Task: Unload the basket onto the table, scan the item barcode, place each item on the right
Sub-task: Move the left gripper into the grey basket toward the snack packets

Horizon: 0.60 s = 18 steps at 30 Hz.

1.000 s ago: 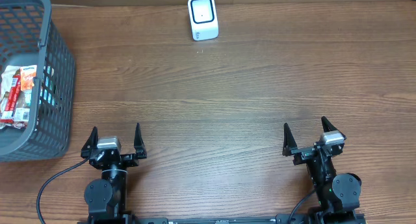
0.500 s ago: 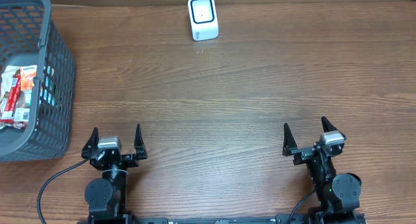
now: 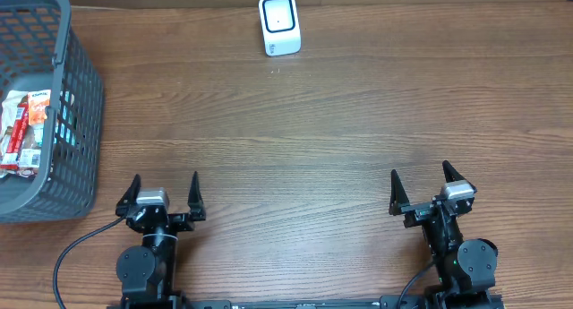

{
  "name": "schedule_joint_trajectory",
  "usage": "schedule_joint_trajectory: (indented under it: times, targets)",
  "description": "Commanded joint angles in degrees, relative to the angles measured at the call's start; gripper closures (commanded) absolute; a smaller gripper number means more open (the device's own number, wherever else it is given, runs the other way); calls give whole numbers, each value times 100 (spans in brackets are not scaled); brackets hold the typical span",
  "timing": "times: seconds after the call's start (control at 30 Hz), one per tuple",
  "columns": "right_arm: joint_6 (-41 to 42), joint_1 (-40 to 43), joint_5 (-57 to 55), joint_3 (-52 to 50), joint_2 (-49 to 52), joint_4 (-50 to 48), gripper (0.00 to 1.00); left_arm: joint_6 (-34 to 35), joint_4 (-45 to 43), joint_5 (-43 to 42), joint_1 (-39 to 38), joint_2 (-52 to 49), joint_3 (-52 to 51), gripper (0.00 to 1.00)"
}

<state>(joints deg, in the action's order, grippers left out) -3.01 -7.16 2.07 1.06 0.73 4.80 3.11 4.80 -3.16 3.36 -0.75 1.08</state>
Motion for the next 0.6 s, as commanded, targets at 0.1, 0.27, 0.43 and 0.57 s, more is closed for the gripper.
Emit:
schedule_joint_trajectory:
  times: [0.1, 0.27, 0.43, 0.57]
  targets:
    - [15, -17, -72, -61, -57, -11, 0, 490, 22, -723, -37, 48, 837, 0]
    - [15, -17, -72, -61, -57, -11, 0, 640, 96, -741, -37, 48, 1751, 0]
    - [15, -17, -72, -61, -57, -11, 0, 590, 0, -400, -37, 46, 2765, 0]
    - [15, -17, -72, -61, -57, -11, 0, 186, -540, 234, -37, 20, 3456, 0]
